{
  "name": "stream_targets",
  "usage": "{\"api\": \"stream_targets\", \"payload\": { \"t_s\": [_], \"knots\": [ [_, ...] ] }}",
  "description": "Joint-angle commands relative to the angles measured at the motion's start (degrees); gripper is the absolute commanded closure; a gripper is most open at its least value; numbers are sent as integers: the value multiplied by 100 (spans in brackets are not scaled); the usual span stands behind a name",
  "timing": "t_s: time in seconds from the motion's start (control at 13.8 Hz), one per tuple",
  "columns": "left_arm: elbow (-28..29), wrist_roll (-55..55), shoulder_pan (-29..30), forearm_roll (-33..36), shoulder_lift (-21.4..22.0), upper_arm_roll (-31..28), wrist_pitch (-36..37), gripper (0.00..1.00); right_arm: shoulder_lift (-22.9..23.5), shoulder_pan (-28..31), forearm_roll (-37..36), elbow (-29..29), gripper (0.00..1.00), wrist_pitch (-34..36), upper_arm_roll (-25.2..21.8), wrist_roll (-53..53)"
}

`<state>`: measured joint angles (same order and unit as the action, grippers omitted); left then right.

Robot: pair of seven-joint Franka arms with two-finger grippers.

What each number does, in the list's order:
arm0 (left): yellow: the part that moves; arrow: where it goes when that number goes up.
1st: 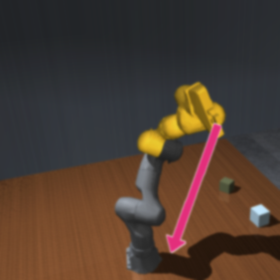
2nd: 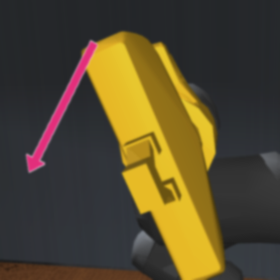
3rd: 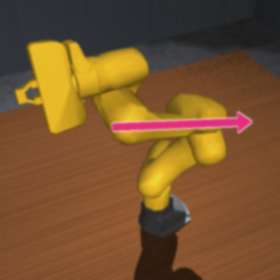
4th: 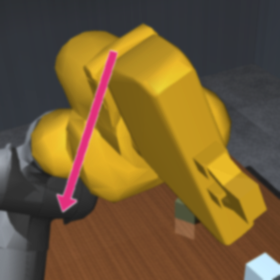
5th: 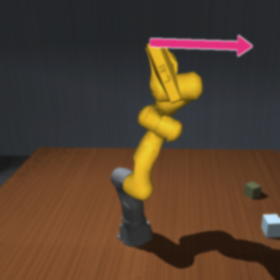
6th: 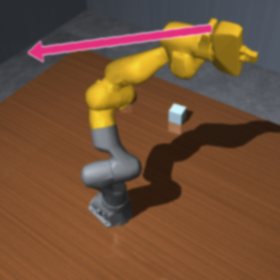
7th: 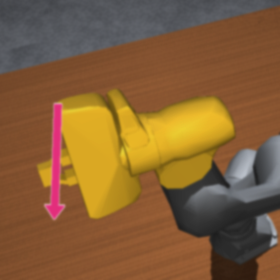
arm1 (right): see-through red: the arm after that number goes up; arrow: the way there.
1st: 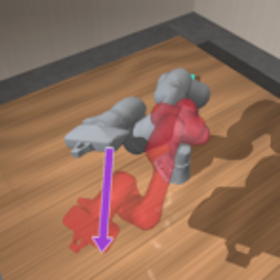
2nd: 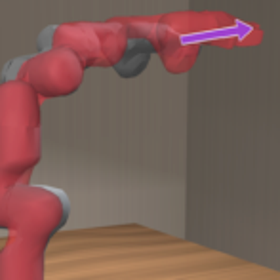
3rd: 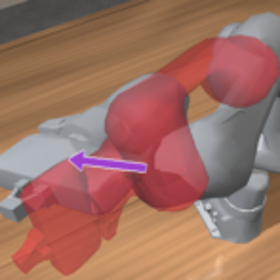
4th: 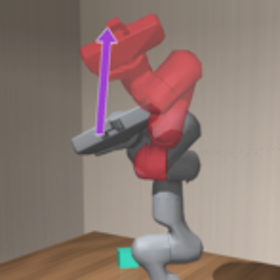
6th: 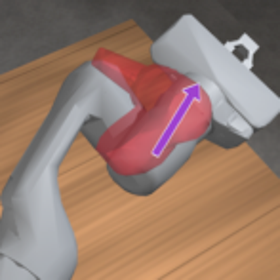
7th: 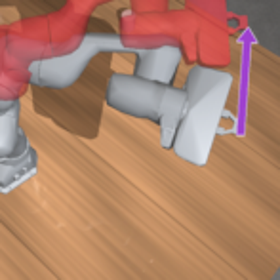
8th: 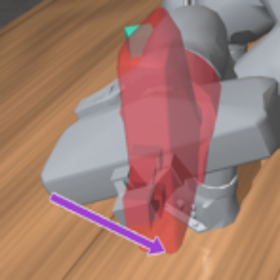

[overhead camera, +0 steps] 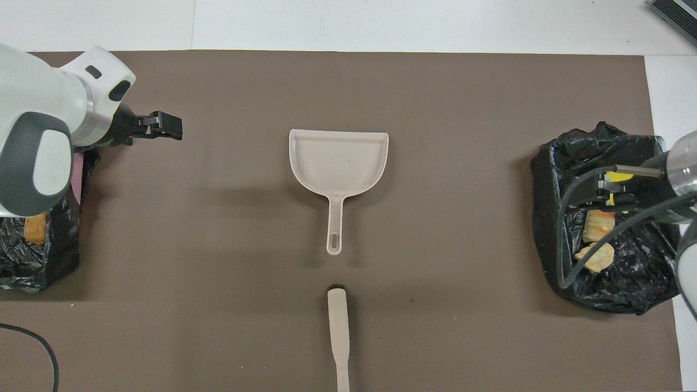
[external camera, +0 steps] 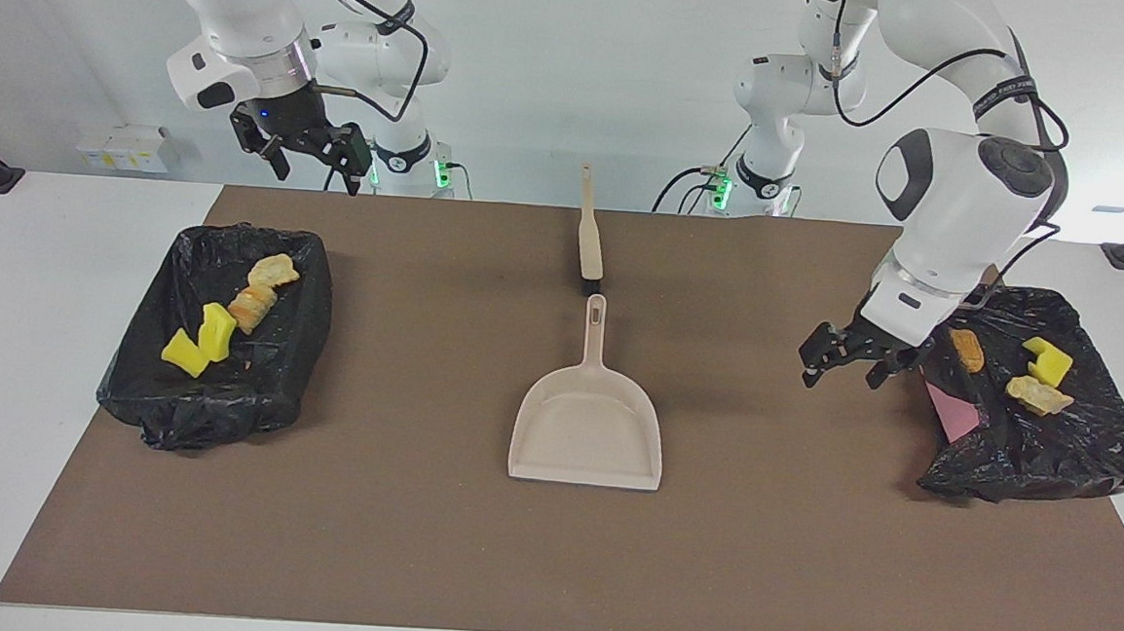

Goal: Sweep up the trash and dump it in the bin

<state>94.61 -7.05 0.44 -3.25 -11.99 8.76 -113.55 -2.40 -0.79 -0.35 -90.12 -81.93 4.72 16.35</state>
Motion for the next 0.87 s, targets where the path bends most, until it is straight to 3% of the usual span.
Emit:
{"api": "stream_targets", "payload": {
  "t_s": [0.0,0.29,0.8],
  "knots": [
    [-284,265,333,114,13,47,578,0,2,88,-53,56,0,45,55,-193],
    [-698,414,431,316,4,38,1256,0,2,88,-53,47,0,45,47,-193],
    [-847,450,274,404,22,-5,1467,0,2,88,-53,56,0,45,55,-193]
  ]
}}
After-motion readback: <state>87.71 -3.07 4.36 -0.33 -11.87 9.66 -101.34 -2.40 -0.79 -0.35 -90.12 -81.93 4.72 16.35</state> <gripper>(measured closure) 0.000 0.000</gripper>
